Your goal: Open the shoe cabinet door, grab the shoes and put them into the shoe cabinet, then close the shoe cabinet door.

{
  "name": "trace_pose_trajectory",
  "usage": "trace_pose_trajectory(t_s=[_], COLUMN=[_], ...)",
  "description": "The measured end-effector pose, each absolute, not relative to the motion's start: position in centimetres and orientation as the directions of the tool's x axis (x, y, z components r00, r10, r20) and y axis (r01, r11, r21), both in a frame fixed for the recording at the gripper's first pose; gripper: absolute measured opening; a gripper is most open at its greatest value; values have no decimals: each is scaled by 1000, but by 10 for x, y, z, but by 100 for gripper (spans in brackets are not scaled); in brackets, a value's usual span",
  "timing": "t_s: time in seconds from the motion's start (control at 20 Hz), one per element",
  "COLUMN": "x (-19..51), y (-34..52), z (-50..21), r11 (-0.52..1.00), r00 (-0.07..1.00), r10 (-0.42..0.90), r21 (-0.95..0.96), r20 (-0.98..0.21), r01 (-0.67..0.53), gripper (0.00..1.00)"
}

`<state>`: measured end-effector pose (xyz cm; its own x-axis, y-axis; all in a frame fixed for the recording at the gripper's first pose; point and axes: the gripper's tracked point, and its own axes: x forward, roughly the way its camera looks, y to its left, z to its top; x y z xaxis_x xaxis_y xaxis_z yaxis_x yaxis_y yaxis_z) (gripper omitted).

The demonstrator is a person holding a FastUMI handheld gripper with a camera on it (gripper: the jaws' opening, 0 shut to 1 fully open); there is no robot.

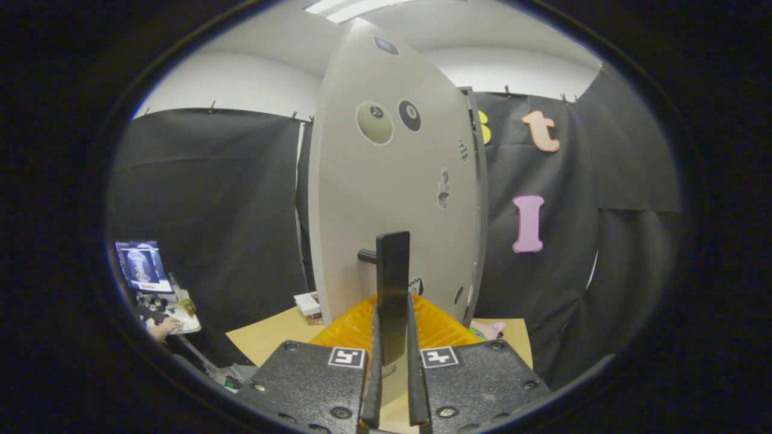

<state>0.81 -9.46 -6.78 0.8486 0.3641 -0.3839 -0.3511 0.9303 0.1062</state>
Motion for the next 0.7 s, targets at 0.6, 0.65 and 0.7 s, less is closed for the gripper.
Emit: trace_pose_trajectory(t_s=[0.6,0.65,0.7], x=[9,9,10], y=[-182,-181,-177], z=[-66,-67,-68], r11=[993,991,988], r00=[924,921,916], r10=[120,129,145], r21=[54,71,95], r20=[-364,-368,-375], r01=[-108,-110,-118], gripper=[7,6,5])
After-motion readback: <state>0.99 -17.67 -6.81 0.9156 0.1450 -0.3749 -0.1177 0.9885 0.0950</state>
